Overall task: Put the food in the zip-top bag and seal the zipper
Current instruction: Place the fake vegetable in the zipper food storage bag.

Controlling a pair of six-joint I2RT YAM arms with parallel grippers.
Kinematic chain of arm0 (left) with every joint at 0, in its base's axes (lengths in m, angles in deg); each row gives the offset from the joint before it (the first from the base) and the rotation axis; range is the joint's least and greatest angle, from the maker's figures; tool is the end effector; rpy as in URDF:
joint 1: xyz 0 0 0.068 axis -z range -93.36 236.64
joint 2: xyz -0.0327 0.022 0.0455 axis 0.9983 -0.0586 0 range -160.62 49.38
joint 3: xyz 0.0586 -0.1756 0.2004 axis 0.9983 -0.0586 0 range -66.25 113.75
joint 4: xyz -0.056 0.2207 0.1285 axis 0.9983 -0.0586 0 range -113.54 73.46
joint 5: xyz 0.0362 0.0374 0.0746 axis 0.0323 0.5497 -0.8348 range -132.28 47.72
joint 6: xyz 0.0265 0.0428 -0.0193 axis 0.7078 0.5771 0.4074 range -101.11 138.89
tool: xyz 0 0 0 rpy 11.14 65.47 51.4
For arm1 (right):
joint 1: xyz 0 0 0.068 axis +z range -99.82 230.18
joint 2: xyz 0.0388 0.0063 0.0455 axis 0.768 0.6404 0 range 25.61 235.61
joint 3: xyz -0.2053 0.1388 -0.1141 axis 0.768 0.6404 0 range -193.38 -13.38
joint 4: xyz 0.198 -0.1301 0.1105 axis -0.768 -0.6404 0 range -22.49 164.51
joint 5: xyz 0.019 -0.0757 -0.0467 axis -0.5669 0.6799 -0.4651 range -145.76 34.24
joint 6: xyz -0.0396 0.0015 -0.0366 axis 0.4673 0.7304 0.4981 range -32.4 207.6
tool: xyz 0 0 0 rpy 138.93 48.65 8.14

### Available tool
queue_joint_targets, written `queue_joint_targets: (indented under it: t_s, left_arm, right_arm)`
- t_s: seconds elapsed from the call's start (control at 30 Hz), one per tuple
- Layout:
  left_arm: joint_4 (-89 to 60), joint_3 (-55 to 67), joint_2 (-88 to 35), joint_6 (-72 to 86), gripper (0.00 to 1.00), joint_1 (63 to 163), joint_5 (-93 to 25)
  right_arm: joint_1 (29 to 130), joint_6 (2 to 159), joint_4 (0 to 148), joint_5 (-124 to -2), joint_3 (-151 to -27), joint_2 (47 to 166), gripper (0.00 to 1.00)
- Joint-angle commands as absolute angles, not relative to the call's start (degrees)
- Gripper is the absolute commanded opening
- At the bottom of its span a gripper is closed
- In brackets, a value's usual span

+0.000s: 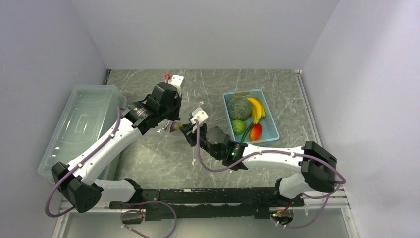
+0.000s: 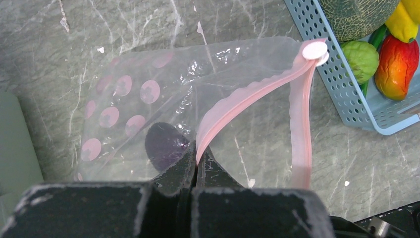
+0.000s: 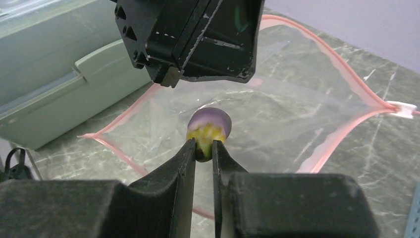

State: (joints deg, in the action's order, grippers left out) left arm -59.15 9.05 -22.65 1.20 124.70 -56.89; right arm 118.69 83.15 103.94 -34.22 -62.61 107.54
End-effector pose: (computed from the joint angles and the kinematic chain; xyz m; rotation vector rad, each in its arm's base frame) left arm 0.2132 -0.1555 0.3698 0.2621 2.2269 -0.2418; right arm 0.1326 0.3009 0.2869 -0.6203 1.5467 0.6702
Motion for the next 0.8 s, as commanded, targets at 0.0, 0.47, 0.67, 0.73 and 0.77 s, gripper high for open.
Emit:
queue_joint_targets:
  t_s: [0.0, 0.47, 0.67, 0.73, 0.77]
  left_arm:
    - [-57.0, 8.8, -20.8, 1.4, 0.00, 124.4, -56.1]
    - [-56.4, 7.9, -20.3, 1.4, 0.00, 124.5, -55.2]
    - [-56.0, 7.5, -19.8, 1.6, 0.00, 124.5, -55.4]
    - [-56.0, 7.5, -19.8, 1.7, 0.00, 124.5, -55.5]
    - [-56.0, 7.5, -19.8, 1.7, 0.00, 124.4, -55.6]
  right_arm:
    - [118.7, 78.9, 110.0, -36.6, -65.4, 109.2, 0.00]
    - [116.2, 70.6, 112.7, -40.3, -64.5, 113.5, 0.00]
    - [115.8, 71.3, 112.0, -43.5, -62.8, 112.5, 0.18]
    - [115.7, 72.0, 111.9, -45.3, -62.2, 111.9, 0.26]
    - [115.7, 72.7, 111.5, -46.4, -62.1, 111.6, 0.29]
